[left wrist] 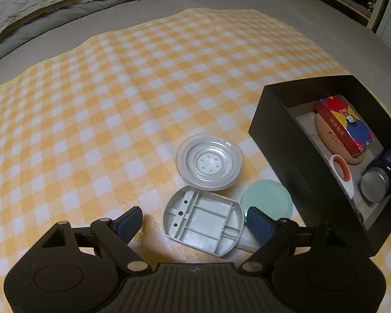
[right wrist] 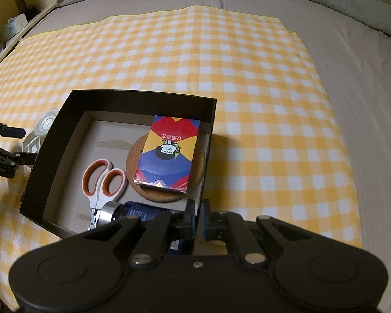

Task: Organize rigid objects
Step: 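Move the left tool back and grasp the grey plastic holder, then carry the grey holder with the left tool into the black box and release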

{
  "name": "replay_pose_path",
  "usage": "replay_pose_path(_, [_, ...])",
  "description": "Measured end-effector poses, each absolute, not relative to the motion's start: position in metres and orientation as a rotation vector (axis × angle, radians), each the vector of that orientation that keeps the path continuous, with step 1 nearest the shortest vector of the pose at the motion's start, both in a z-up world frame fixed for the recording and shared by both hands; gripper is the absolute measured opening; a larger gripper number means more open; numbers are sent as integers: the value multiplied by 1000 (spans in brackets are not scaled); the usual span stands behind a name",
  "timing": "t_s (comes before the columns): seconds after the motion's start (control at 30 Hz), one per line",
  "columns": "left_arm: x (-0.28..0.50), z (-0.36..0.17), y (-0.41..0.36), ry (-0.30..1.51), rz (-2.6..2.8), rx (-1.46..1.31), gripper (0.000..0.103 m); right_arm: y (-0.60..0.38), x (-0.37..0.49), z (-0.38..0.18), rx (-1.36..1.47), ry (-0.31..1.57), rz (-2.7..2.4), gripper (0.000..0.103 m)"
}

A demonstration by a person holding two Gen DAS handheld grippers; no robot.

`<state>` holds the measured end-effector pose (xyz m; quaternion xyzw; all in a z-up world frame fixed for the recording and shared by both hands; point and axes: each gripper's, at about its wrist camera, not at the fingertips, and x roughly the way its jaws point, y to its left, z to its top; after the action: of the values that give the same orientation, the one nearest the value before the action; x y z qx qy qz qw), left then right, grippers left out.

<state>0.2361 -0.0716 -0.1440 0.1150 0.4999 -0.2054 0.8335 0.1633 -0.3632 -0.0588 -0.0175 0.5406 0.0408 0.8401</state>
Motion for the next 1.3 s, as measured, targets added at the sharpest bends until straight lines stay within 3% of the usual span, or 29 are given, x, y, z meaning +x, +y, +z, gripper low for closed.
replay_pose_path(0.23, [244,-148,-65,1082,-442,187,66,-362,166,-60,-46,1148,87,5])
replay_pose_path(0.73, [238,-134,-47,1090,-384,98,66,-359,169,-62,-77,1153,79,5])
replay_pose_path(1.3, [227,-80,-44,977,-399,-143,66,-359,169,-63,-89,1152,80,5])
